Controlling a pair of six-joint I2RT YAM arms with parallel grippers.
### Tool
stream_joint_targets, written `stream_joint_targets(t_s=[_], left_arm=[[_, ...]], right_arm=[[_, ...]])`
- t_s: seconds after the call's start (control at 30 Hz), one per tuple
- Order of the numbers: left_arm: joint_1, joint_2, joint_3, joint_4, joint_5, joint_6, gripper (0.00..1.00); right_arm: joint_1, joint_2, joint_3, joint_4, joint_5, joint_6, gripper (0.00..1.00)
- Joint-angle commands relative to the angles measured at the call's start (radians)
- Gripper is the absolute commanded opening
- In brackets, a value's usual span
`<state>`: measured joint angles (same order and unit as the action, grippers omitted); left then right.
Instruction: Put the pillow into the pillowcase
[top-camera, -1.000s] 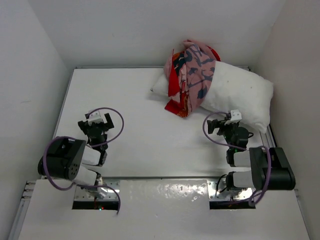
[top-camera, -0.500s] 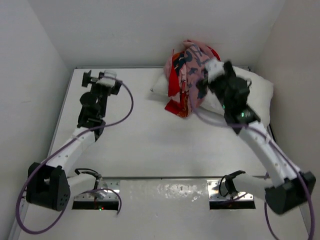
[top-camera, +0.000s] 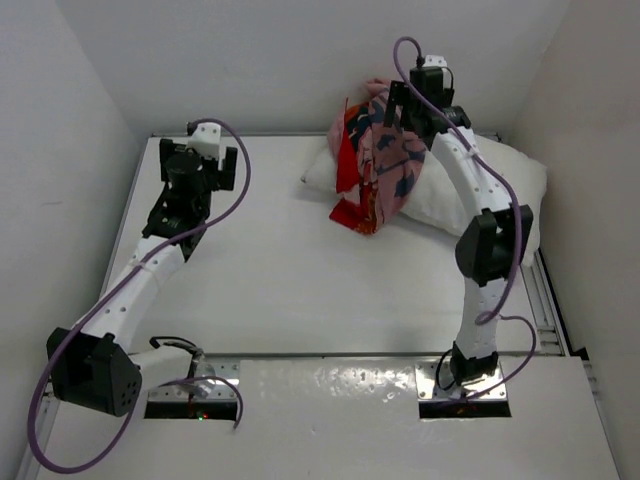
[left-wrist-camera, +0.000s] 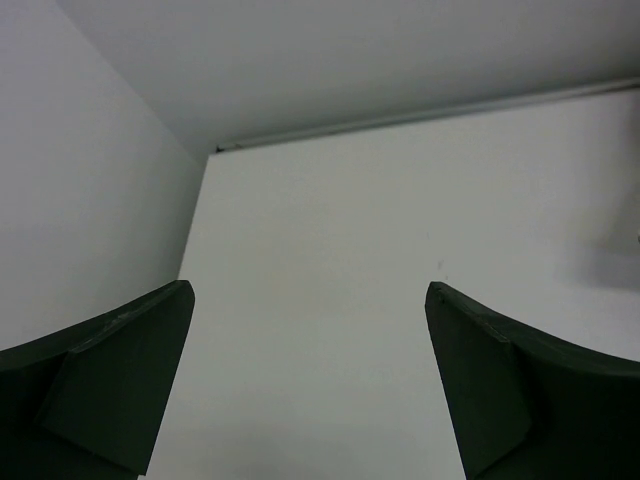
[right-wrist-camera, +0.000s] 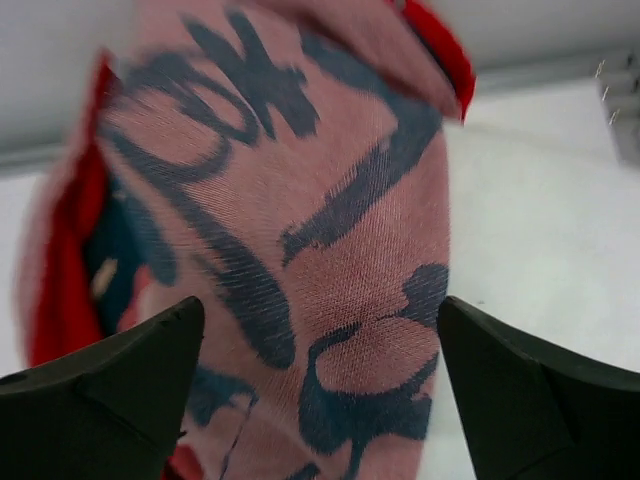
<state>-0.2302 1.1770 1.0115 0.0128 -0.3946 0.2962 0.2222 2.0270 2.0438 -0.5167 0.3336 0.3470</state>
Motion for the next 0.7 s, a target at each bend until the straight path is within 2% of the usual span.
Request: stream_joint_targets(t_s=[0.0,0.03,0.07,0.1,0.13,0.17,0.27,0.37,0.4,0.43,0.53,0.57,0.67], left_arm=[[0.003,-0.068,-0.043,-0.07,0.045,-0.052,1.0],[0.003,-0.082,-0.051,-0.07,0.049,-0.052,1.0],[0.005,-0.086,-0.065,-0.068,0.051,-0.048,1.0],[0.003,-0.089,-0.07,-0.066,0.048,-0.042,1.0],[0.003,-0.097,-0.073,-0.056,0.049,-0.037,1.0],[0.003,-0.099,-0.077,-0.047,0.048,-0.031,1.0],[0.002,-0.1,-0.093,0.018,0.053,-0.029,1.0],[0.003,-0.102,-0.093,0.044,0.076,-0.052,1.0],[0.003,-0.103,-0.091,0.047,0.082,-0.06,1.0],[0.006,-0.109,-0.09,0.053,0.083,-0.068,1.0],[0.022,-0.119,-0.085,0.059,0.073,-0.1,1.0],[0.035,-0.123,-0.077,0.059,0.068,-0.118,1.0],[0.061,-0.143,-0.064,0.075,0.025,-0.146,1.0]], right_arm=[[0.019,0.096,0.1,-0.138,0.034,0.151,0.93],[0.023,0.11,0.122,-0.158,0.045,0.155,0.84],[0.043,0.116,0.137,-0.178,0.051,0.152,0.55],[0.057,0.099,0.142,-0.171,0.05,0.138,0.38],[0.098,0.07,0.1,-0.145,0.048,0.074,0.16],[0.123,0.037,0.069,-0.067,0.068,0.041,0.0],[0.256,-0.114,-0.036,0.096,0.153,-0.141,0.0],[0.386,-0.25,-0.022,0.17,0.037,-0.247,0.0],[0.414,-0.29,-0.034,0.191,-0.034,-0.252,0.0],[0.461,-0.374,-0.06,0.226,-0.192,-0.252,0.0],[0.534,-0.549,-0.235,0.444,-0.379,-0.209,0.0],[0.543,-0.58,-0.275,0.555,-0.381,-0.195,0.0],[0.554,-0.607,-0.338,0.604,-0.308,-0.143,0.0]])
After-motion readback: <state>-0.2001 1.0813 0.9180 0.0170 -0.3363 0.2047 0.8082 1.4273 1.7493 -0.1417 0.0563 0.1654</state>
